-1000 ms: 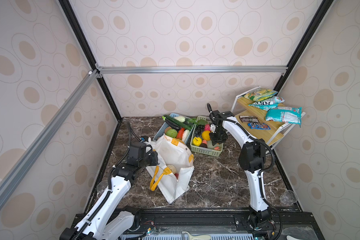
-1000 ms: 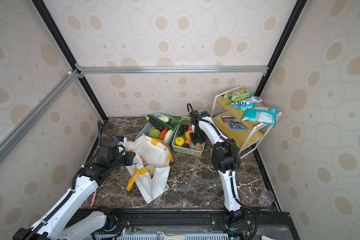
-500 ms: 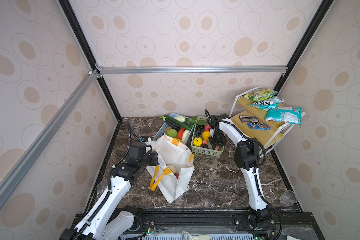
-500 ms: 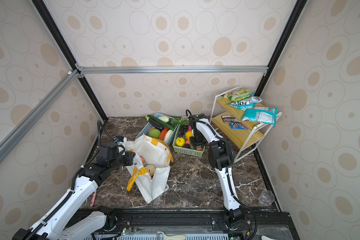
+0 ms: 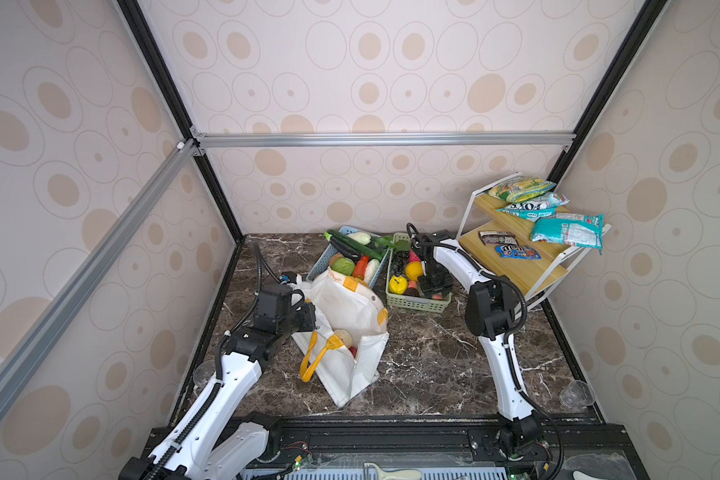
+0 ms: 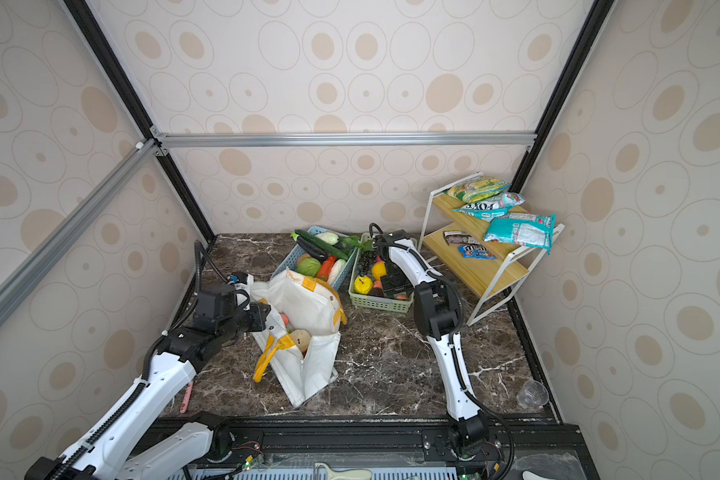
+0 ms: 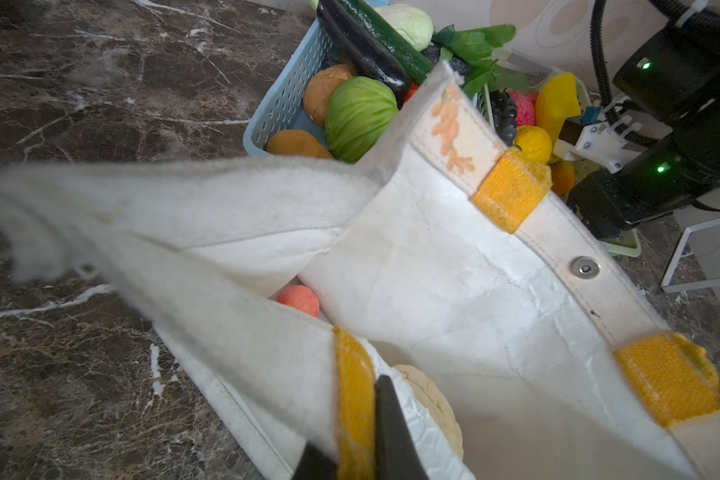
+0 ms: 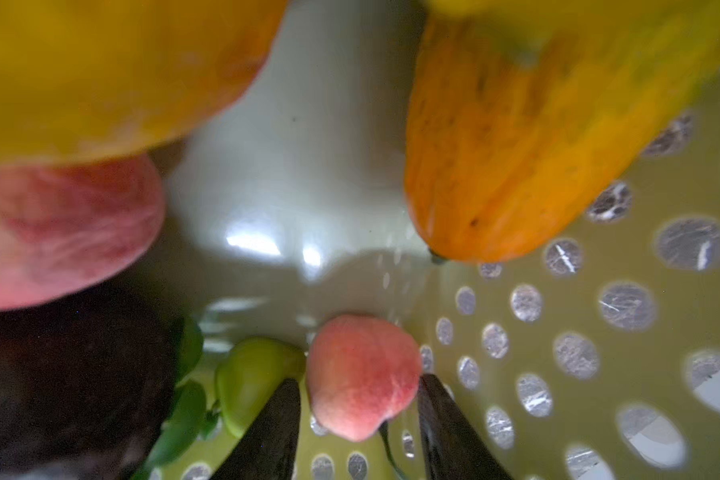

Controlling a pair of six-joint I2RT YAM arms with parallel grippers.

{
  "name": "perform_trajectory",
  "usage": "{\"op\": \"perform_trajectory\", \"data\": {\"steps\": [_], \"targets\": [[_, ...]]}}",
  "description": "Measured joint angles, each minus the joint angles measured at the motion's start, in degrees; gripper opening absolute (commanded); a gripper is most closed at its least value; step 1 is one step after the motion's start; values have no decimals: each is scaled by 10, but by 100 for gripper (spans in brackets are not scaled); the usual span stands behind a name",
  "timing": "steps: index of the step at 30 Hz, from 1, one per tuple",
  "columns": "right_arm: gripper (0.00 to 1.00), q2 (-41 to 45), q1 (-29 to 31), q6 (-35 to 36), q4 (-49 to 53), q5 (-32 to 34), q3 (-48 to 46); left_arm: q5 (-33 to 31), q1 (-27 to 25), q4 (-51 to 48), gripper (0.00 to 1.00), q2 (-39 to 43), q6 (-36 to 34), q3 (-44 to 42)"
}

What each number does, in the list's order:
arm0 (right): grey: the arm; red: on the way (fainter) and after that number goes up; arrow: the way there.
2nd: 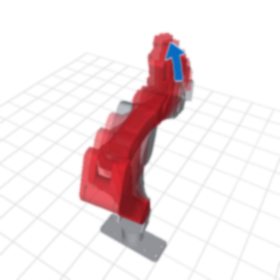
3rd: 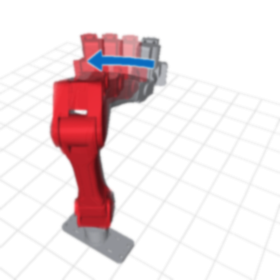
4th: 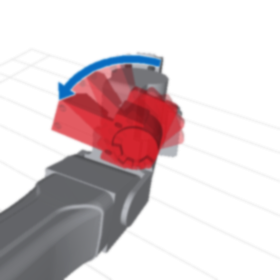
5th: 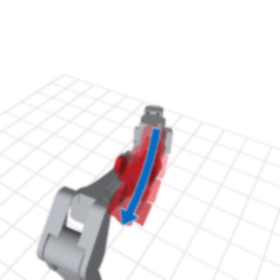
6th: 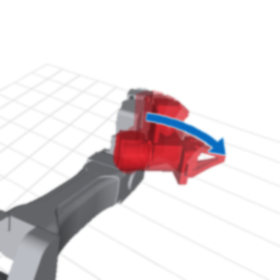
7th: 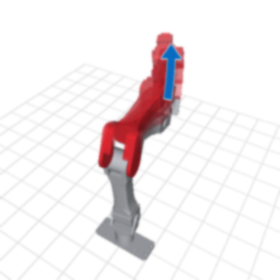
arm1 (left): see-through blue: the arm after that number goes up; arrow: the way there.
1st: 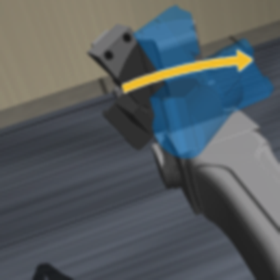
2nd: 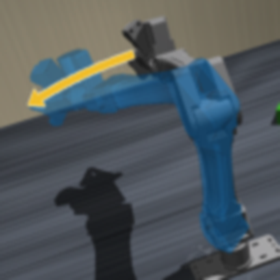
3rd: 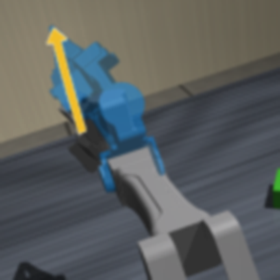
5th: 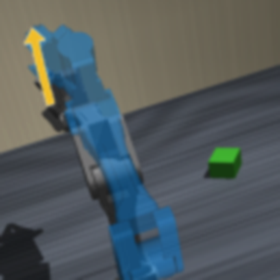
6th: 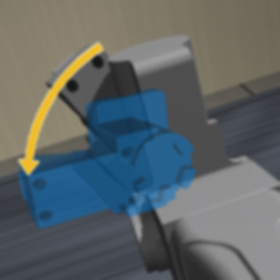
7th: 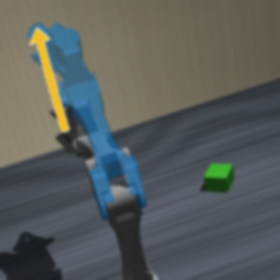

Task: Place the food into the grocery bag and tie it
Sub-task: 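Close the right gripper on the pink peach in the pale-green basket, then lift the pink peach and carry it over the white bag with the right gripper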

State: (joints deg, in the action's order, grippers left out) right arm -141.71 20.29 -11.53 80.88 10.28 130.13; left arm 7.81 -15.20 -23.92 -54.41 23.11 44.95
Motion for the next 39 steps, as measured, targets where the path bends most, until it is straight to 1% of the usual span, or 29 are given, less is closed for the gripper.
{"op": "perform_trajectory", "data": {"steps": [6,9,16,23,31,39], "targets": [[40,-2,1,-10,-11,15,-15,0,0,0,0,0,0,0],[38,6,1,-11,-21,14,-28,0,0,0,0,0,-1,0],[38,17,0,-11,-35,-2,-38,0,0,0,0,0,-1,0],[38,57,-1,-12,-70,-41,-59,0,0,-1,0,0,-1,0],[38,104,-2,-15,-92,-68,-72,0,0,-2,0,2,-1,0],[38,128,-4,-24,-112,-92,-82,0,0,-3,0,3,-1,0]]}}
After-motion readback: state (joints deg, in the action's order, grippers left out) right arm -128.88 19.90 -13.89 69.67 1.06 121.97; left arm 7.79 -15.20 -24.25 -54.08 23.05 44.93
